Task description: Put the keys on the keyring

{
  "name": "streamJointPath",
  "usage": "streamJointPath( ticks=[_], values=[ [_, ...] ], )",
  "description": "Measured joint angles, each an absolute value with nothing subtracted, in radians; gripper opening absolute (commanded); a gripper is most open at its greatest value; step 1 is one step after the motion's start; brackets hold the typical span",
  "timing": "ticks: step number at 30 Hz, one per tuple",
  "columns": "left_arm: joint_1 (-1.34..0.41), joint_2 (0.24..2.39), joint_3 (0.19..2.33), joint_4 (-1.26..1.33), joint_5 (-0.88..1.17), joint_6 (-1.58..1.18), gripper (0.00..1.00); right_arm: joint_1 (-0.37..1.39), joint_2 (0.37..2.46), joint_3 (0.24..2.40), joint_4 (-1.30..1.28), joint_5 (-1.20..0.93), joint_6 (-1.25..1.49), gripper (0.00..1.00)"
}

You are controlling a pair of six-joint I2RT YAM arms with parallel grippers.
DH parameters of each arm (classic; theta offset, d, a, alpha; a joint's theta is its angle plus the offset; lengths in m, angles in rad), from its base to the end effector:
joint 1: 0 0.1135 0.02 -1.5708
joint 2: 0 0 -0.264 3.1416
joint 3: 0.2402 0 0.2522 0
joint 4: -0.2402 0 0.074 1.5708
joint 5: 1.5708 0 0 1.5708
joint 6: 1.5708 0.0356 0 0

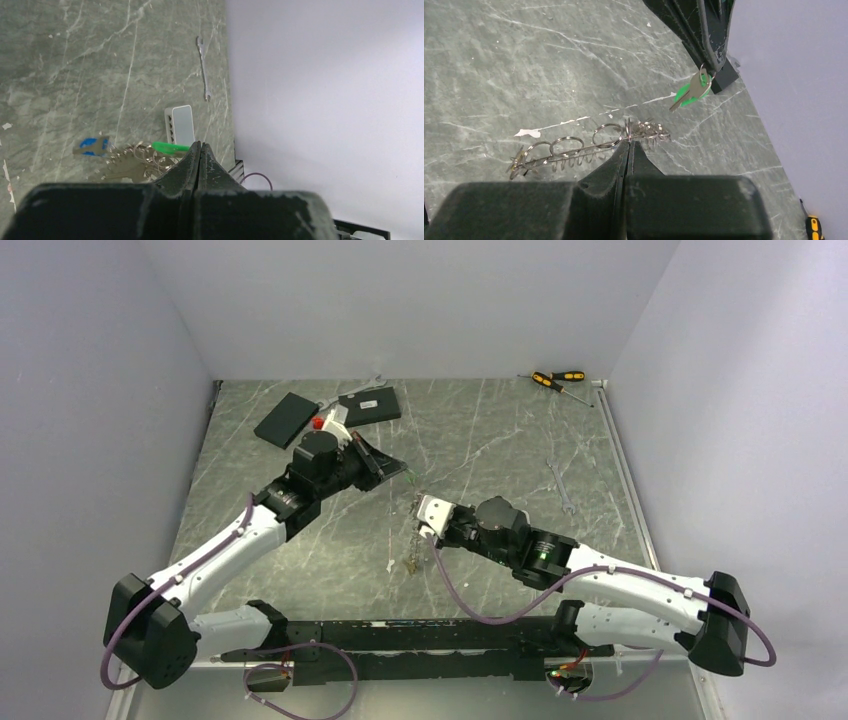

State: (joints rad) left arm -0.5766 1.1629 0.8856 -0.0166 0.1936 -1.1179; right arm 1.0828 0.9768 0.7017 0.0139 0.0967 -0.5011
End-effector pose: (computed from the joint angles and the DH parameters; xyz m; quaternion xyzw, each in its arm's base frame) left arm 0.2239 -0.1538 0.3149 -0.1582 0.7856 -0.4959 0.3345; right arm 0.1109 0.2016 0.2952 -0.5432 0.5775 0.1377 0.5937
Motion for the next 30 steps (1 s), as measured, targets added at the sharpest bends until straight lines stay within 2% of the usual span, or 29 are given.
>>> streamJointPath(
  ticks=[10,30],
  values=[
    [-0.607,1.148,0.861,-0.012,0.22,-1.085,0.0,1.08,0.999,0.702,0.062,0.112,-0.49,0.0],
    [-0.649,1.125,0.846,-0.027,0.204,-1.077,0.0,1.057,1.061,0.719,0.1,0.189,-0.29,0.0]
  ],
)
